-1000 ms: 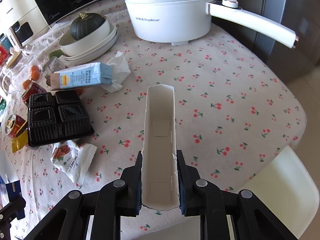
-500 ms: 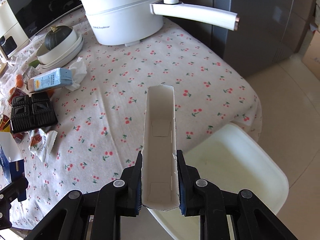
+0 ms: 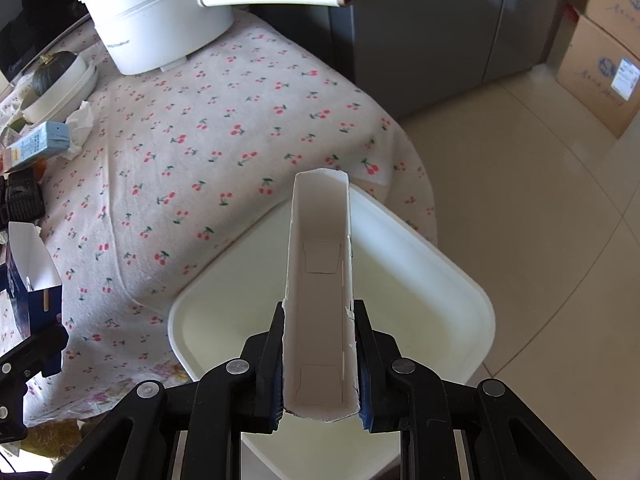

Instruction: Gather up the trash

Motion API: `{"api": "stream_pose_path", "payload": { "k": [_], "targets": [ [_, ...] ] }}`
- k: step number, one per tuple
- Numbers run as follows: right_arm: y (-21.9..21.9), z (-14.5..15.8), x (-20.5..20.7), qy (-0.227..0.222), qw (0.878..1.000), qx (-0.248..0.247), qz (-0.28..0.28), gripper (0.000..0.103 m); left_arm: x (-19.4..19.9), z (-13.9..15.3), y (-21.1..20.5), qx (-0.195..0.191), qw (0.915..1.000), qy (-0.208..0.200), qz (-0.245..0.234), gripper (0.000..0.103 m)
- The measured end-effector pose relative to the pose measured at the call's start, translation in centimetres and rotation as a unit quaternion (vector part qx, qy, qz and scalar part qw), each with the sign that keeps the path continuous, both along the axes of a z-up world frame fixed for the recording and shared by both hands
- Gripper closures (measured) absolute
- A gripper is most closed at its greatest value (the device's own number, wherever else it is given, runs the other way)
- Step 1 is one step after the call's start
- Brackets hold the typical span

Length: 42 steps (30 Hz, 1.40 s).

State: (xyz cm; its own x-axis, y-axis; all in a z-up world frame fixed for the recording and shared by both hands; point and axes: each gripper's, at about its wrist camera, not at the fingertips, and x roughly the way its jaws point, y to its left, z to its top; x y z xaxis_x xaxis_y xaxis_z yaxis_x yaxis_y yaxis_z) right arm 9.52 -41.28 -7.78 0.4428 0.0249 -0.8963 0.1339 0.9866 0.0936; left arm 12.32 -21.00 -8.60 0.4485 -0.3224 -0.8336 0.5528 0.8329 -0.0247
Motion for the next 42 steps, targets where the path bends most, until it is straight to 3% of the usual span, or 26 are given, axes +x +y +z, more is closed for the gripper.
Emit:
{"api": "stream_pose_path", "payload": {
  "k": [12, 21, 33, 38, 42],
  "targets": [
    [-3.3, -1.2, -1.2, 0.016, 1.0, -0.002, -0.024, 0.079, -0.7, -2.2, -5.3, -0.008, 0.9987, -0.017, -0.048, 0.006],
    [-3.0, -1.3, -1.0, 0.018, 1.0, -0.002, -0.021, 0.078, -0.6, -1.7, -4.5, -0.005, 0.9987, -0.027, -0.043, 0.002],
    [-2.2, -1.5, -0.7, 0.023, 1.0, -0.006, -0.015, 0.078, 0.1, -0.8, -2.5, -0.039, 0.999, -0.005, -0.022, 0.002],
    [-2.1, -1.9, -0.8, 0.029, 0.999, -0.008, -0.011, 0.078, -0.9, -1.7, -0.7, -0.017, 0.9997, 0.017, 0.004, 0.002],
    [-2.3, -1.8, -1.0, 0.026, 1.0, -0.001, -0.009, 0.078, -4.0, -4.8, 0.4, 0.022, 0.9987, 0.046, 0.001, 0.002]
  ]
}}
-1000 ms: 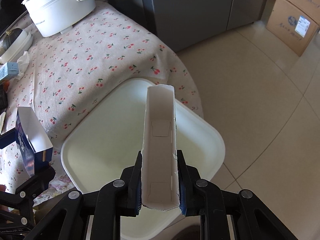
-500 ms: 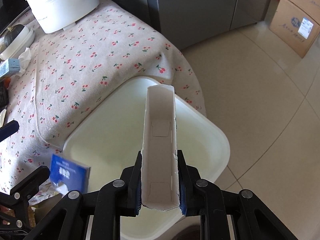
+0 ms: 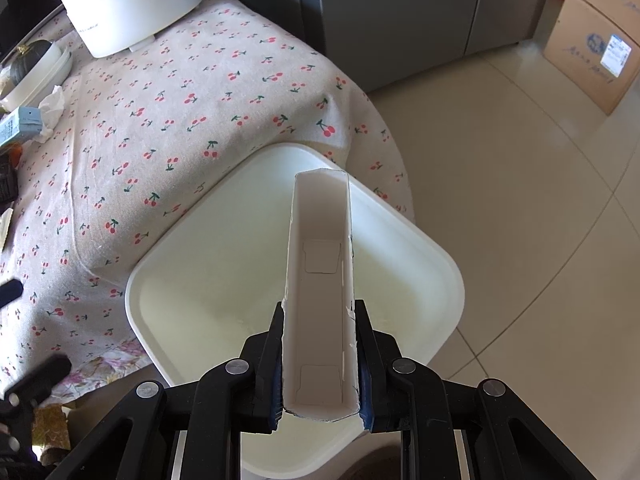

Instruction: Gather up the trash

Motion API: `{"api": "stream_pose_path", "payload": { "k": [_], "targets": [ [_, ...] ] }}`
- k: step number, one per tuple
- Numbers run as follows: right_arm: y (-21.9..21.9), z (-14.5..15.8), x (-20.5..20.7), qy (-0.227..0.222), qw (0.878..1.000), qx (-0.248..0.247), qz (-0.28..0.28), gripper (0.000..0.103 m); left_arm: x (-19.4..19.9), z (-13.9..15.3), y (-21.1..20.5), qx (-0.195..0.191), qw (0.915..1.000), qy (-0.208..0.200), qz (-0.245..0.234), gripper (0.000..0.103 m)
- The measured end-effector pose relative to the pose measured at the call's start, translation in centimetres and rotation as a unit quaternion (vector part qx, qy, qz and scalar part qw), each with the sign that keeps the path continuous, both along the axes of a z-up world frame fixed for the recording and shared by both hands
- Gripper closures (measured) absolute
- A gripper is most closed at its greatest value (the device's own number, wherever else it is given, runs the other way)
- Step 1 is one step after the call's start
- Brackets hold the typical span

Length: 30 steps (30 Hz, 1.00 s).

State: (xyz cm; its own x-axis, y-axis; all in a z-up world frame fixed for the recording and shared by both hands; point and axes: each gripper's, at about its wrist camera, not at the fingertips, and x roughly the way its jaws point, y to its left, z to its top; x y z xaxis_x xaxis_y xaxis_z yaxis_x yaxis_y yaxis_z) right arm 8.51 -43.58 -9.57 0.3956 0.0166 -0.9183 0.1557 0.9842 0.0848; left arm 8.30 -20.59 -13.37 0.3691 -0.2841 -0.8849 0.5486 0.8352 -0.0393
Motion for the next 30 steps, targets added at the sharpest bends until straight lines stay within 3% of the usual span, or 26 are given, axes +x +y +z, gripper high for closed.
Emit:
{"api": "stream_pose_path", "payload": {
  "k": [2, 5, 10, 18, 23, 30],
  "targets": [
    [0.1, 0.1, -0.2, -0.001, 1.0, 0.005, 0.005, 0.078, -1.7, -2.3, 0.4, 0.025, 0.9996, 0.014, 0.001, 0.002],
    [0.6, 0.0, -0.8, 0.0, 1.0, 0.006, 0.027, 0.078, -4.0, -6.4, 0.9, 0.03, 0.9982, 0.052, -0.009, 0.002],
    [1.0, -0.1, -2.0, 0.001, 0.998, 0.011, 0.057, 0.078, -7.3, -14.2, 0.0, 0.08, 0.9884, 0.071, -0.108, 0.002],
    [0.5, -0.6, -3.9, 0.021, 0.996, -0.009, 0.085, 0.078, -6.7, -25.7, -0.3, 0.115, 0.9726, 0.116, -0.165, 0.003],
    [0.8, -2.0, -4.8, 0.049, 0.992, -0.029, 0.113, 0.078, -5.4, -29.5, -0.2, 0.12, 0.9684, 0.131, -0.175, 0.003],
    [0.0, -3.7, -4.3, 0.069, 0.99, -0.042, 0.115, 0.078, -4.4, -32.1, -1.0, 0.117, 0.9591, 0.145, -0.213, 0.003]
  ]
}}
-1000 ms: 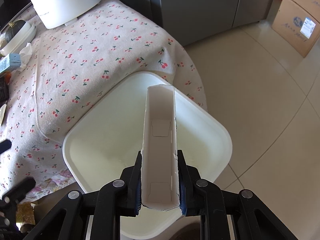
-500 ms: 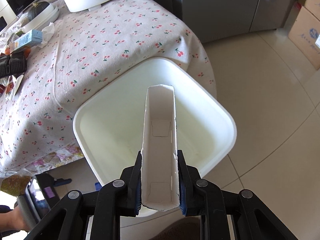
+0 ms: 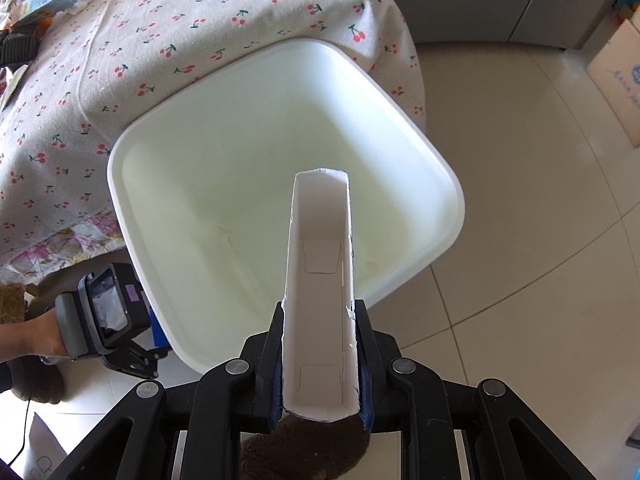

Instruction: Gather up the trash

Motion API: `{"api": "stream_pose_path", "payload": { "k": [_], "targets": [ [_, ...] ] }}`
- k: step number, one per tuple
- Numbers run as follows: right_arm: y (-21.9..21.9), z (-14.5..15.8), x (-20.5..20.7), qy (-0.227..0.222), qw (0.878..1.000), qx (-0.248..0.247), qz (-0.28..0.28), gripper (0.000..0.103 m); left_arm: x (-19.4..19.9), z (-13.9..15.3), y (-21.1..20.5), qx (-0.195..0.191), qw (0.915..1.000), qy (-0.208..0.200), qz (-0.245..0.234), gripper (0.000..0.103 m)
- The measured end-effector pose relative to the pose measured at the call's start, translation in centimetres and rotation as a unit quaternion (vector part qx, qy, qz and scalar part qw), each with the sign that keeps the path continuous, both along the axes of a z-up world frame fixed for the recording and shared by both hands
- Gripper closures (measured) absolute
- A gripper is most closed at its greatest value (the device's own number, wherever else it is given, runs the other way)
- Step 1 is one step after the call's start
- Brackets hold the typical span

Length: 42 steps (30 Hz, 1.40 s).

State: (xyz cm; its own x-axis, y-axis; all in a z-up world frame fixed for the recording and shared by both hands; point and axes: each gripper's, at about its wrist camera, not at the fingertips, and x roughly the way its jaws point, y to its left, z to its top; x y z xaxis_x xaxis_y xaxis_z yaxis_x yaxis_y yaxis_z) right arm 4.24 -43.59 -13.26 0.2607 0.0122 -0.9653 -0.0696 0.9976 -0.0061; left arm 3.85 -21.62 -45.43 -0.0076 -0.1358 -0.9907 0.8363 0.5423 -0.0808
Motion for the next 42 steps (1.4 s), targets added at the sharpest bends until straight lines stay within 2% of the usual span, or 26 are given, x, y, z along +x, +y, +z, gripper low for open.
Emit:
{"api": "stream_pose_path", "payload": {
  "k": [2, 3, 6, 7, 10, 14, 18, 27, 31, 34, 37, 42],
  "targets": [
    [-0.1, -0.2, 0.2, 0.002, 1.0, -0.002, 0.001, 0.078, 0.0, -0.6, -0.3, 0.005, 1.0, 0.004, -0.006, 0.005],
    [-0.1, -0.3, 0.2, 0.003, 1.0, -0.002, 0.001, 0.078, -0.2, -0.8, -0.3, 0.007, 0.9999, 0.007, -0.01, 0.009],
    [0.0, -0.4, 0.5, 0.005, 1.0, -0.005, 0.002, 0.078, -0.3, -1.1, -0.4, 0.009, 0.9995, -0.013, -0.027, 0.017],
    [0.1, -0.4, 0.5, 0.006, 1.0, -0.007, 0.002, 0.078, -0.7, -0.9, -0.3, 0.008, 0.9994, -0.017, -0.031, 0.025],
    [0.2, -0.5, 0.7, 0.008, 1.0, -0.015, 0.004, 0.078, -0.6, -0.2, -0.2, 0.0, 0.9998, -0.003, -0.018, 0.026],
    [0.5, -0.4, 0.6, 0.009, 1.0, -0.017, 0.004, 0.078, -0.7, 2.1, 0.4, -0.01, 0.9998, -0.015, 0.001, 0.027],
    [0.7, -0.1, 0.5, 0.005, 1.0, -0.017, 0.007, 0.078, -0.8, 6.1, 1.1, -0.03, 0.9994, -0.017, 0.01, 0.027],
    [1.9, 2.0, -0.3, -0.024, 0.999, -0.014, 0.023, 0.078, -0.8, 16.8, 1.8, -0.066, 0.9962, -0.055, 0.018, 0.027],
    [2.4, 2.8, -0.5, -0.037, 0.999, -0.009, 0.025, 0.078, -1.4, 21.7, 2.4, -0.083, 0.9936, -0.068, 0.037, 0.027],
    [2.6, 3.4, -0.4, -0.045, 0.999, -0.005, 0.021, 0.078, -2.7, 25.1, 1.2, -0.095, 0.9907, -0.083, 0.05, 0.027],
    [2.5, 3.9, -0.2, -0.051, 0.999, -0.001, 0.015, 0.078, -2.3, 28.3, 0.2, -0.113, 0.9864, -0.098, 0.068, 0.027],
    [2.0, 4.3, 0.4, -0.06, 0.998, 0.003, 0.0, 0.078, 0.3, 34.5, -1.3, -0.148, 0.9764, -0.124, 0.097, 0.027]
  ]
}}
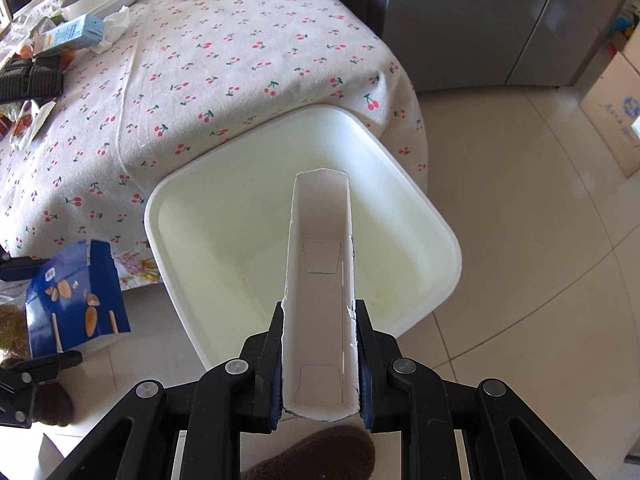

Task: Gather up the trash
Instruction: 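Open both tools to drop the blue boxes into the white bin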

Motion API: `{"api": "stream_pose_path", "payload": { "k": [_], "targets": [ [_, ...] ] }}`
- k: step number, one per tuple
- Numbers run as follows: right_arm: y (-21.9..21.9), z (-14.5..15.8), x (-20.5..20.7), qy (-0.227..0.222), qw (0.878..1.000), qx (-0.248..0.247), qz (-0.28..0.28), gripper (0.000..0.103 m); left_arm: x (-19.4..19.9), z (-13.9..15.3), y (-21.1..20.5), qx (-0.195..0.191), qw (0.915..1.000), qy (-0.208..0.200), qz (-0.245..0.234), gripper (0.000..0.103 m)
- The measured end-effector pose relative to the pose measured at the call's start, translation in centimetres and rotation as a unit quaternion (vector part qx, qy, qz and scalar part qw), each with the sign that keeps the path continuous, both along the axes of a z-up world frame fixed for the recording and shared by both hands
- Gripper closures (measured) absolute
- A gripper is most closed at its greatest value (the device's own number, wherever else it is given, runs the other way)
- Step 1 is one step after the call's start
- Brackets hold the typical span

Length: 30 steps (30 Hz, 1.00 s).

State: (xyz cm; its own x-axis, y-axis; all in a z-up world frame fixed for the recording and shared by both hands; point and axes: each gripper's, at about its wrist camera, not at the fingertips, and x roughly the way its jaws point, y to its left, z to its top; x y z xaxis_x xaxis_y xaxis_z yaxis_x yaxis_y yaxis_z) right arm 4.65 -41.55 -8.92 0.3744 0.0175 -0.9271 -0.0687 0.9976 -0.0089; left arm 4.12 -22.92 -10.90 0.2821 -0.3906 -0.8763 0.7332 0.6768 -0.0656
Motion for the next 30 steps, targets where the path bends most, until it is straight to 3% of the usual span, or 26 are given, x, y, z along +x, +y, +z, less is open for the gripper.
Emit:
{"api": "stream_pose_path", "payload": {
  "k": [5, 9, 12, 20, 22, 24, 30],
  "targets": [
    [-1.0, -0.1, 1.1, -0.006, 1.0, 0.012, -0.019, 0.075, 3.9, 3.6, -1.3, -0.028, 0.9992, -0.004, 0.027, 0.027],
    [-1.8, 0.1, 1.6, -0.018, 0.999, 0.011, -0.042, 0.042, 6.2, 3.6, -2.5, -0.037, 0.9981, 0.01, 0.048, 0.027],
    [-2.5, 0.4, 1.7, -0.026, 0.998, 0.017, -0.05, 0.041, 6.3, 1.6, -3.9, -0.039, 0.9977, 0.019, 0.052, 0.027],
    [-4.0, 0.7, 1.3, -0.028, 0.997, 0.013, -0.068, 0.039, 7.4, 0.0, -5.4, -0.043, 0.9976, 0.03, 0.045, 0.026],
    [-4.4, 0.8, 1.3, -0.03, 0.997, 0.013, -0.074, 0.038, 7.5, 0.0, -5.8, -0.055, 0.9979, 0.019, 0.027, 0.021],
    [-4.6, 1.0, 1.2, -0.033, 0.996, 0.013, -0.077, 0.037, 7.6, -0.1, -6.1, -0.028, 0.999, -0.008, 0.034, 0.008],
    [-4.8, 1.2, 1.2, -0.036, 0.996, 0.016, -0.079, 0.036, 7.7, -0.2, -4.9, -0.019, 0.9987, -0.012, 0.045, 0.007]
  ]
}}
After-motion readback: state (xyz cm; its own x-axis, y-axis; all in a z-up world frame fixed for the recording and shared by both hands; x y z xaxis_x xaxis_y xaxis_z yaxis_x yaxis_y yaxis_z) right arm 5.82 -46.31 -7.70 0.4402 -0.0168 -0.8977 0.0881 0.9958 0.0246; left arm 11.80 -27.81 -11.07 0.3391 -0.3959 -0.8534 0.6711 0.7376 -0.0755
